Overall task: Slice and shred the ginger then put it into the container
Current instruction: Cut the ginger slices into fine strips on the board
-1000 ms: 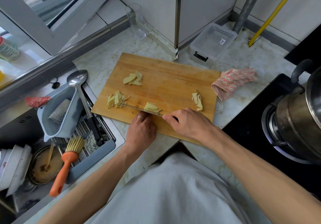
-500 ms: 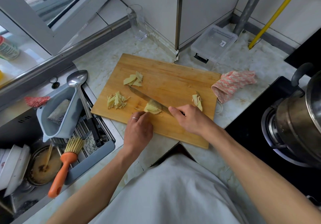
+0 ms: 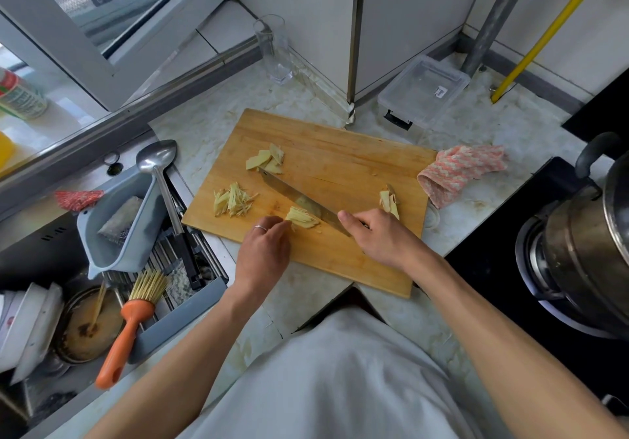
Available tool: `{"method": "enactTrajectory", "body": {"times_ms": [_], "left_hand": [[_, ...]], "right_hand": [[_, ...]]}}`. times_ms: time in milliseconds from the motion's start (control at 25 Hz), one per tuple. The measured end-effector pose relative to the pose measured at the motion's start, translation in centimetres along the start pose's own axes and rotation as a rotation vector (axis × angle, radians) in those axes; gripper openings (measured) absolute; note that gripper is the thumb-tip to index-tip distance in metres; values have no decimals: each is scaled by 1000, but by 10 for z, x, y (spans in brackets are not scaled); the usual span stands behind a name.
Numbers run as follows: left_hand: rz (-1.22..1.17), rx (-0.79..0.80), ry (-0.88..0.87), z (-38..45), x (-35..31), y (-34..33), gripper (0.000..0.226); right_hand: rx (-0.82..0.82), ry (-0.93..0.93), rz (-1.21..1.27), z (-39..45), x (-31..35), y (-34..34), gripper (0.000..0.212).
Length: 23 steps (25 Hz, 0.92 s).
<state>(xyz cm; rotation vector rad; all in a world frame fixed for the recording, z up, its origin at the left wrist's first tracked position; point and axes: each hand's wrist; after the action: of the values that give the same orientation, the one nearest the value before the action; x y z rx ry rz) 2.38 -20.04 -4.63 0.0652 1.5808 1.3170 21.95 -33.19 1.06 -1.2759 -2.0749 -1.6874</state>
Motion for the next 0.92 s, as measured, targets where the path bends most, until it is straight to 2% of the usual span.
{"method": "enactTrajectory", "body": {"times_ms": [240,600,800,920], "left_hand": [[131,-3,-100,15,13,-3,20],[161,-88,-64,20,11,-11,8],[260,-86,-69,11,10,-14,30],[327,-42,-65,7,7,-15,35]], "right_hand": [[6,-13,4,-1,-4,-7,58],[71,43,-91,-3,1,1,58],[92,67,-175,-4,6,2,60],[87,74,-260,-5,10,3,61]]}}
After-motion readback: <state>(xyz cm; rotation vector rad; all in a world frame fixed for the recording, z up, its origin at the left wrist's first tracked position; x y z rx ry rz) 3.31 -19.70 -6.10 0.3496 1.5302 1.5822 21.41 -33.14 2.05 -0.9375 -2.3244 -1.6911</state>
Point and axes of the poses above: each hand's wrist, its own z-axis towards the middle knuckle, its own y-axis out of the back of the hand, x = y × z, and after that the axes turned 12 degrees about -z, right-handed
